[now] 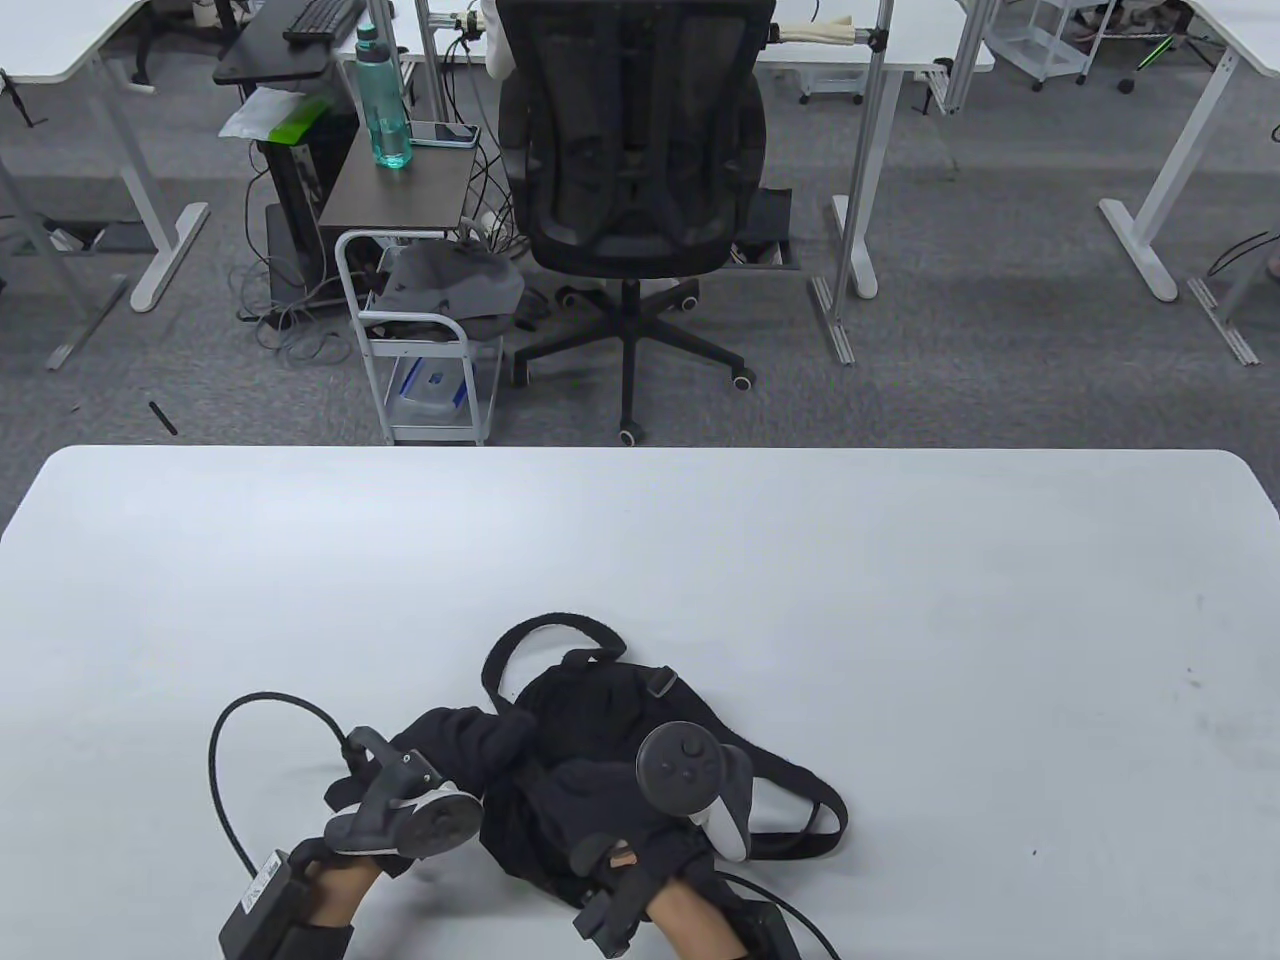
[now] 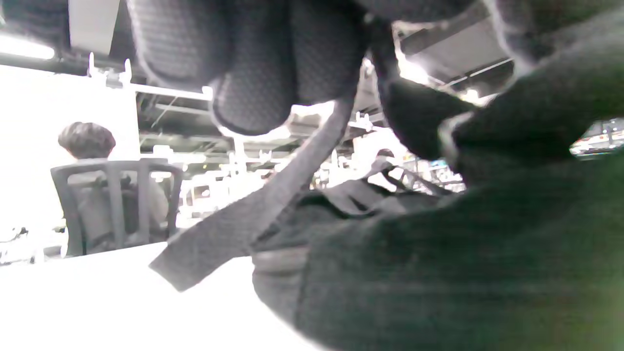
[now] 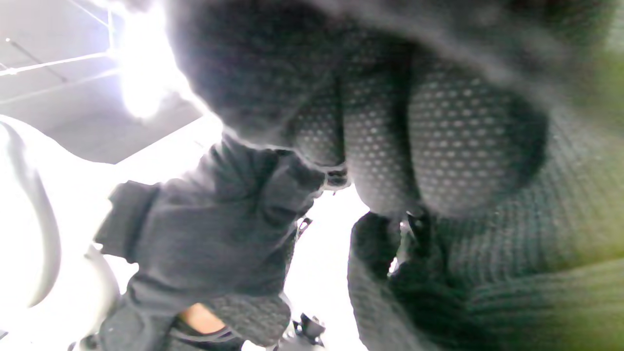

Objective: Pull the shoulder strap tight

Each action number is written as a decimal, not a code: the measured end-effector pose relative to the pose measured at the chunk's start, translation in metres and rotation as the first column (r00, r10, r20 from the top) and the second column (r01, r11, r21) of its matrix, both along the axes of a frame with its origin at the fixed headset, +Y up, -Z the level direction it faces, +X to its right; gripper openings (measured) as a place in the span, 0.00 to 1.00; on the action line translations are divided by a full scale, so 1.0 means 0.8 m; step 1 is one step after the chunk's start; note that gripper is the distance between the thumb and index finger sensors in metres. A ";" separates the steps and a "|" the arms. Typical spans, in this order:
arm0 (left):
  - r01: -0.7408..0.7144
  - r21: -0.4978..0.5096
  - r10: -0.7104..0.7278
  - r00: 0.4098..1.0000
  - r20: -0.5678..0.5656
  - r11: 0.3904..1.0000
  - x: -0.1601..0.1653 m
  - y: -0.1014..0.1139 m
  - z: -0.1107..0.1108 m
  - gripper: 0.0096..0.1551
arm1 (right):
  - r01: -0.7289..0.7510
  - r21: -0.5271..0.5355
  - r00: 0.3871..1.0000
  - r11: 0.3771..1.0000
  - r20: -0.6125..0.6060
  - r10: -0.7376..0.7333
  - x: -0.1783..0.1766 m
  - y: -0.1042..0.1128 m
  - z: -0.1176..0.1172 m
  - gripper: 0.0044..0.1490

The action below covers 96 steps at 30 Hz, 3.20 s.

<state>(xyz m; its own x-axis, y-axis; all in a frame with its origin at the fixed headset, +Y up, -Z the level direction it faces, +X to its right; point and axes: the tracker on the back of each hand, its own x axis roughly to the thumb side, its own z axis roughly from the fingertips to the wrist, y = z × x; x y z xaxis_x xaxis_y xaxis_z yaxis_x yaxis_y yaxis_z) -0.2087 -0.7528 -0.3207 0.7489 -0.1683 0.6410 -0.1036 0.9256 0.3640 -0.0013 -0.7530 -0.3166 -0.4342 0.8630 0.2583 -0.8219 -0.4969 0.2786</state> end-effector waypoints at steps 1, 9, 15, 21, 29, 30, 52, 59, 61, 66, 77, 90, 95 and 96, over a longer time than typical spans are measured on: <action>0.012 0.031 -0.012 1.000 -0.003 0.999 0.001 0.002 0.000 0.38 | -0.010 -0.002 1.000 1.000 -0.009 0.010 0.001 -0.001 0.001 0.23; 0.050 0.025 -0.049 0.998 -0.034 0.998 -0.012 -0.003 -0.007 0.38 | 0.002 -0.087 0.997 0.996 -0.081 -0.009 0.001 -0.002 -0.004 0.24; 0.048 0.035 -0.046 0.998 -0.041 0.998 -0.009 -0.003 -0.003 0.38 | 0.023 -0.161 0.990 0.987 -0.132 -0.044 0.008 -0.007 -0.009 0.24; 0.040 0.093 -0.046 0.996 0.074 0.995 0.026 0.009 0.025 0.38 | 0.044 -0.208 0.994 0.977 -0.089 -0.063 0.019 -0.021 -0.017 0.43; 0.063 0.092 -0.073 0.991 0.109 0.994 0.037 0.006 0.031 0.38 | 0.027 -0.165 0.995 0.986 -0.092 -0.042 0.007 -0.016 -0.012 0.27; 0.053 0.085 -0.063 0.992 0.109 0.995 0.035 0.005 0.029 0.38 | 0.029 -0.161 0.995 0.987 -0.090 -0.044 0.007 -0.015 -0.011 0.27; 0.125 0.190 -0.146 0.985 0.097 0.974 0.038 0.017 0.040 0.37 | 0.061 -0.176 0.992 0.982 -0.095 -0.079 0.013 -0.015 -0.013 0.32; 0.101 0.128 -0.114 0.989 0.099 0.987 0.033 0.013 0.031 0.38 | 0.029 -0.132 0.996 0.991 -0.083 -0.040 0.007 -0.010 -0.011 0.25; 0.098 0.098 -0.106 0.991 0.078 0.990 0.028 0.010 0.024 0.38 | 0.022 -0.135 0.994 0.991 -0.100 -0.035 0.004 -0.008 -0.009 0.24; 0.090 0.083 -0.089 0.996 -0.017 0.992 -0.003 0.012 0.006 0.38 | 0.021 -0.142 0.991 0.990 -0.127 -0.039 0.002 -0.009 -0.009 0.24; 0.088 0.130 -0.098 0.992 0.075 0.988 0.029 0.018 0.030 0.38 | 0.038 -0.129 0.997 0.991 -0.056 -0.046 0.012 -0.013 -0.012 0.34; 0.106 0.093 -0.111 0.993 0.046 0.990 0.020 0.011 0.017 0.38 | 0.010 -0.104 0.998 0.995 -0.066 -0.017 -0.002 -0.011 -0.007 0.24; 0.079 0.086 -0.076 0.997 -0.034 0.993 -0.010 0.015 0.005 0.38 | 0.014 -0.111 0.994 0.994 -0.103 -0.025 -0.005 -0.010 -0.005 0.24; 0.064 0.066 -0.061 0.997 -0.046 0.996 -0.013 0.015 0.004 0.38 | 0.008 -0.118 0.993 0.993 -0.115 -0.022 -0.006 -0.010 -0.005 0.24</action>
<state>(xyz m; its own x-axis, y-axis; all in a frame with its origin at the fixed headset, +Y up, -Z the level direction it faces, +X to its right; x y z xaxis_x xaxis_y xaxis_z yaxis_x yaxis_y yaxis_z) -0.2193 -0.7411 -0.3174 0.7624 -0.2579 0.5935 -0.0286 0.9028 0.4291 -0.0058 -0.7613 -0.3206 -0.3940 0.8965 0.2024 -0.7879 -0.4429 0.4278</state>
